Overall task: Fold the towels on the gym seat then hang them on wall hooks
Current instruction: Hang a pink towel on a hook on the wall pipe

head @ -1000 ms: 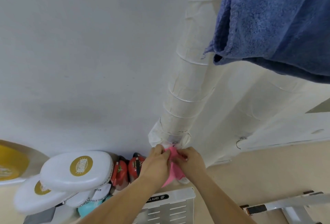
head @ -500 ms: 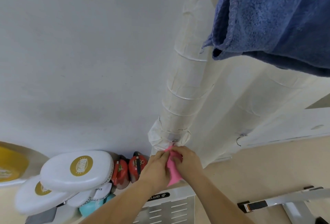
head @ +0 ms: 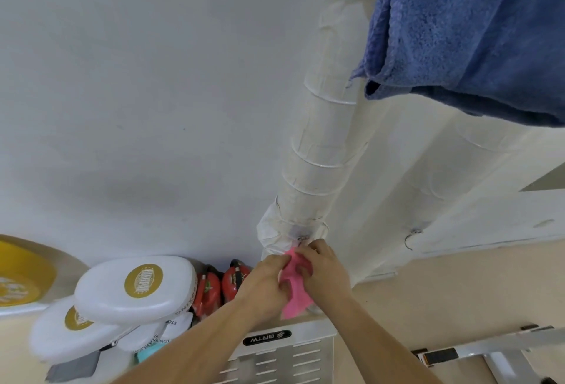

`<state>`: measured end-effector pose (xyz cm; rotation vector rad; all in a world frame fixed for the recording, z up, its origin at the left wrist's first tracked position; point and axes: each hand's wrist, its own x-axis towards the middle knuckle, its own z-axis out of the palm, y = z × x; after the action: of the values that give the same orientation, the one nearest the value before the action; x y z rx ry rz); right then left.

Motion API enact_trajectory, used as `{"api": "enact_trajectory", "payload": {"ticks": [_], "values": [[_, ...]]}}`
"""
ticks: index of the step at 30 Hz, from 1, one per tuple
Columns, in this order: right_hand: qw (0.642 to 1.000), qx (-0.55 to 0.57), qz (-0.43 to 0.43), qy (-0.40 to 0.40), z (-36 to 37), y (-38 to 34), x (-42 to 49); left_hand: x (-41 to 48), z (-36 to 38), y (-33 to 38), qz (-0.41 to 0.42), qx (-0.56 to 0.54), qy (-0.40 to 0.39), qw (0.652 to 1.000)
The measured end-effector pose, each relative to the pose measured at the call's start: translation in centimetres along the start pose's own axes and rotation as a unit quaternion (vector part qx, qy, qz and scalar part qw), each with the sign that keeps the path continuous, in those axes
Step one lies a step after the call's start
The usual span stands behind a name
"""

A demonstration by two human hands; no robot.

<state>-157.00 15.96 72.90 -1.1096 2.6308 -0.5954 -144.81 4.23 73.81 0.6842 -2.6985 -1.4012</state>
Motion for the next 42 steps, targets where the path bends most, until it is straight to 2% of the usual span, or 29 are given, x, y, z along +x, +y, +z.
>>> {"api": "enact_trajectory", "payload": {"ticks": [4, 10, 17, 27, 31, 35, 38, 42], "values": [[0.997, -0.051, -0.064, 0.013, 0.5, -0.3, 0.0, -0.1, -0.4, -0.1, -0.009, -0.009, 0.015, 1.0], [0.998, -0.038, -0.03, -0.042, 0.3, -0.9, 0.0, -0.3, -0.5, -0.2, -0.047, 0.01, 0.017, 0.999], [0.996, -0.003, 0.008, -0.091, -0.9, -1.3, 0.0, -1.1, -0.3, 0.0, -0.053, -0.007, 0.009, 0.999], [0.996, 0.002, 0.034, -0.083, -2.5, -0.9, -0.4, -1.1, -0.7, -0.1, -0.061, -0.018, 0.04, 0.997], [0.998, 0.017, 0.046, -0.051, -2.6, -0.9, -0.5, -0.9, -0.8, -0.4, -0.06, -0.022, 0.052, 0.997], [0.997, 0.018, 0.073, -0.017, -3.0, -0.9, -0.9, -0.7, -0.8, -0.7, -0.063, -0.049, 0.032, 0.996], [0.994, 0.046, 0.098, 0.01, -3.8, -1.1, -1.8, -1.1, -1.1, -0.2, -0.054, -0.025, 0.057, 0.997], [0.975, 0.126, 0.163, 0.076, -4.3, -1.3, -5.3, -2.6, -1.1, 0.2, 0.0, -0.016, -0.029, 0.999]]}}
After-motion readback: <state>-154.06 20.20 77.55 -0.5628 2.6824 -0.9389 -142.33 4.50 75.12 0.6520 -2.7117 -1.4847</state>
